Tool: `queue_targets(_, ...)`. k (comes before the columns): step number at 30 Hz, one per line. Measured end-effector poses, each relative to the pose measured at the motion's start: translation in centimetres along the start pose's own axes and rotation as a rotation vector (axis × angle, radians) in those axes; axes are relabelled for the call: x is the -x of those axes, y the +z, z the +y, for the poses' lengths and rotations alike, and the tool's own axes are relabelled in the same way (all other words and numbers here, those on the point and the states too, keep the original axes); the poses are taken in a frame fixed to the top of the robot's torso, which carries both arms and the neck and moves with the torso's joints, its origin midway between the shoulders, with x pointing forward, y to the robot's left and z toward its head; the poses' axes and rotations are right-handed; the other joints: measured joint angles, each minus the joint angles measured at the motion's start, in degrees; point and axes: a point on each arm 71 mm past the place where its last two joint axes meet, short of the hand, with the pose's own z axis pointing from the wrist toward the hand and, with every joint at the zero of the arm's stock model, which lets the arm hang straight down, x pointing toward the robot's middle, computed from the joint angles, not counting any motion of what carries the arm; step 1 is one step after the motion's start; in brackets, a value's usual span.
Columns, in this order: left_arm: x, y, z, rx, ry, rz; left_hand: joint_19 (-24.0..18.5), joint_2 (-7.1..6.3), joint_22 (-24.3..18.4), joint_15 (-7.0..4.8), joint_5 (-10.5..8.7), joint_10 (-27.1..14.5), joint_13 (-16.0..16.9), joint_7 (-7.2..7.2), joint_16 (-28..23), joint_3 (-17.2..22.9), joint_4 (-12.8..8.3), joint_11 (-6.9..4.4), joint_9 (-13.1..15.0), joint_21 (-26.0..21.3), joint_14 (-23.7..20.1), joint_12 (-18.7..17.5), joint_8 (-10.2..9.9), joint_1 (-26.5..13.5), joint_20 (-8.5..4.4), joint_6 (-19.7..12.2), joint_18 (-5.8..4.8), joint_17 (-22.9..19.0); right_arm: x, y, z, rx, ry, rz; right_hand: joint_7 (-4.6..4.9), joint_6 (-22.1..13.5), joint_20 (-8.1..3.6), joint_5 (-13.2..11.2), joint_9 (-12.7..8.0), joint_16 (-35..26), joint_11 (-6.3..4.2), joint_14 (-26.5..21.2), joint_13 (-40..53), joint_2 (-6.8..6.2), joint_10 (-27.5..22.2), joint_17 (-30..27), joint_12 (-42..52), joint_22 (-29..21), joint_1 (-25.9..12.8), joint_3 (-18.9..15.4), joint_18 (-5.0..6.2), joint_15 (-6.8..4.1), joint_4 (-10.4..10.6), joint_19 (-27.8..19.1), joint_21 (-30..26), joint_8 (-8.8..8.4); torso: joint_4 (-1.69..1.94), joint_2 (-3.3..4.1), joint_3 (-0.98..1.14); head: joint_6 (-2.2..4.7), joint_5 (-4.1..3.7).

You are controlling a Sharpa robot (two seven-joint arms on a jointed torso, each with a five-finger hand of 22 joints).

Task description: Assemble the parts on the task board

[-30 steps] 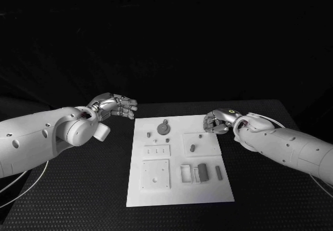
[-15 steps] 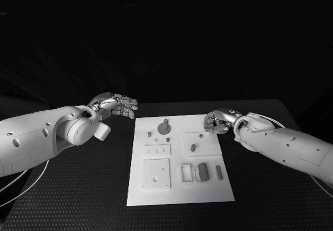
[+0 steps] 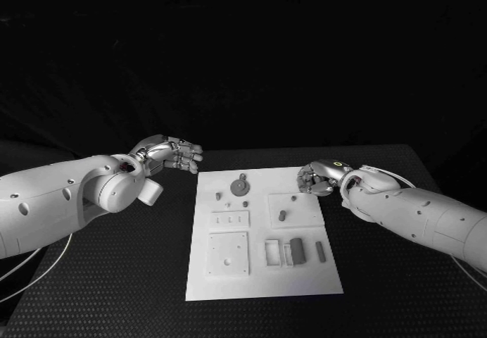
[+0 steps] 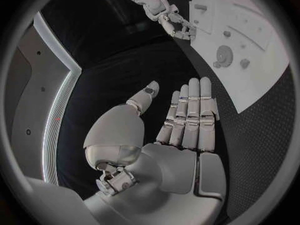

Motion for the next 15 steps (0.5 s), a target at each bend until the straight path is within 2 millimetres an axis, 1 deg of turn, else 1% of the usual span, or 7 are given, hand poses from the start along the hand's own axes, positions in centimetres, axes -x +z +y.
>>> queue_targets(7, -0.02, -0.02, 0.00, 0.001, 0.000, 0.001, 0.0, 0.00, 0.0, 0.00, 0.00, 0.0, 0.0, 0.00, 0.0, 0.0, 0.0, 0.00, 0.0, 0.0, 0.0, 0.0, 0.0, 0.0, 0.00, 0.0, -0.04, 0.0, 0.00, 0.00, 0.00, 0.000, 0.000, 0.000, -0.02, 0.0, 0.01, 0.0, 0.0, 0.2, -0.01, 0.0, 0.2, 0.00, 0.0, 0.0, 0.0, 0.0, 0.0, 0.0, 0.00, 0.00, 0.0, 0.0, 0.0, 0.00, 0.00, 0.00, 0.04, -0.05, 0.04)
queue_targets(9, -0.04, -0.02, 0.00, 0.001, 0.000, 0.001, 0.0, 0.00, 0.0, 0.00, 0.00, 0.0, 0.0, 0.00, 0.0, 0.0, 0.0, 0.00, 0.0, 0.0, 0.0, 0.0, 0.0, 0.0, 0.00, 0.0, -0.05, 0.0, -0.01, 0.01, -0.02, -0.001, 0.000, 0.000, -0.17, 0.2, 0.01, 0.0, 0.0, 0.2, -0.01, 0.0, 0.3, 0.00, 0.0, 0.0, 0.0, 0.0, 0.0, 0.0, 0.01, -0.01, 0.0, 0.0, 0.0, 0.00, 0.00, 0.00, 0.04, -0.09, 0.04)
queue_targets(11, -0.05, -0.02, -0.01, 0.001, 0.000, 0.002, 0.0, 0.00, 0.0, 0.00, 0.00, 0.0, 0.0, 0.00, 0.0, 0.0, 0.0, 0.00, 0.0, 0.0, 0.0, 0.0, 0.0, 0.0, 0.00, 0.0, -0.07, 0.0, -0.01, 0.01, -0.04, -0.002, 0.000, 0.000, -0.27, 0.6, 0.01, 0.0, 0.1, 0.2, -0.17, 0.0, 0.5, 0.30, 0.4, 0.0, 0.1, 0.1, -0.3, 0.1, 0.02, -0.02, -0.1, 0.0, 0.0, 0.31, 0.00, 0.00, 0.04, -0.09, 0.02)
queue_targets(13, -0.06, -0.03, -0.01, 0.001, 0.000, 0.002, 0.0, 0.00, 0.0, 0.00, 0.00, 0.0, 0.0, 0.00, 0.0, 0.0, 0.0, 0.00, 0.0, 0.0, 0.0, 0.0, 0.0, 0.0, 0.00, 0.0, -0.10, 0.0, -0.03, 0.00, -0.05, -0.002, 0.000, 0.000, -0.20, 0.9, 0.01, 0.0, 0.2, 0.2, -0.11, 0.0, 0.7, 0.67, 0.5, 0.0, 0.3, 0.1, -0.1, 0.2, 0.02, -0.02, -0.2, 0.0, 0.0, 0.35, 0.00, 0.00, 0.04, -0.13, 0.00)
queue_targets(15, -0.05, -0.03, -0.01, 0.001, 0.000, 0.002, 0.0, 0.00, 0.0, 0.00, 0.00, 0.0, 0.0, 0.00, 0.0, 0.0, 0.0, 0.00, 0.0, 0.0, 0.0, 0.0, 0.0, 0.0, 0.00, 0.0, -0.13, 0.0, -0.03, -0.01, -0.06, -0.002, 0.000, 0.000, -0.36, 1.6, 0.01, 0.0, 0.3, 0.2, -0.51, 0.0, 0.8, 0.91, 0.9, -0.1, 0.3, 0.2, -0.3, 0.0, 0.02, -0.03, -0.3, 0.0, 0.0, 0.73, -0.02, 0.00, 0.04, -0.18, 0.00)
